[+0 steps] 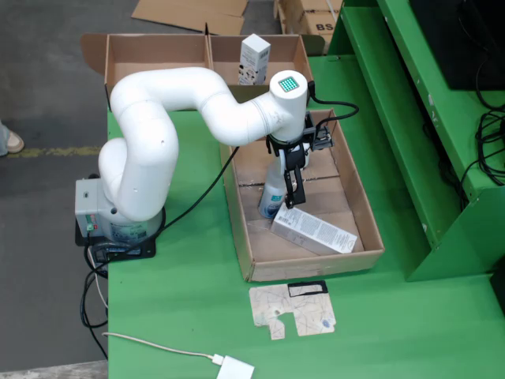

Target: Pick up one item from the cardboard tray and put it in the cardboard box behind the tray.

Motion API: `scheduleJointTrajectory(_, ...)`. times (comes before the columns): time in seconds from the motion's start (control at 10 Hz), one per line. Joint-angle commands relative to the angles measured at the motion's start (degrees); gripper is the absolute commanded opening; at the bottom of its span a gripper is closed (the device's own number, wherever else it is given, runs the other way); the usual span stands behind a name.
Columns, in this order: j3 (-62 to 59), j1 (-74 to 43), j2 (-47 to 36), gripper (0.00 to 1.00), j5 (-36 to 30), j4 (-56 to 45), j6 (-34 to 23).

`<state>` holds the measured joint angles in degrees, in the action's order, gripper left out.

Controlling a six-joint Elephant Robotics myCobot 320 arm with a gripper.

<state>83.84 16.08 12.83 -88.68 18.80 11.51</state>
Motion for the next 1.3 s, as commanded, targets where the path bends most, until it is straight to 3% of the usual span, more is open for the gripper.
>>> scheduleJointTrajectory(0.0, -1.75, -0.39, -1.23, 1.0, -0.26, 0.58, -0.21)
scheduleJointTrajectory(0.9, -1.75, -0.39, -1.23, 1.0, -0.26, 0.58, -0.21)
scheduleJointTrajectory(1.2, -1.75, -0.39, -1.23, 0.7, -0.26, 0.58, -0.21)
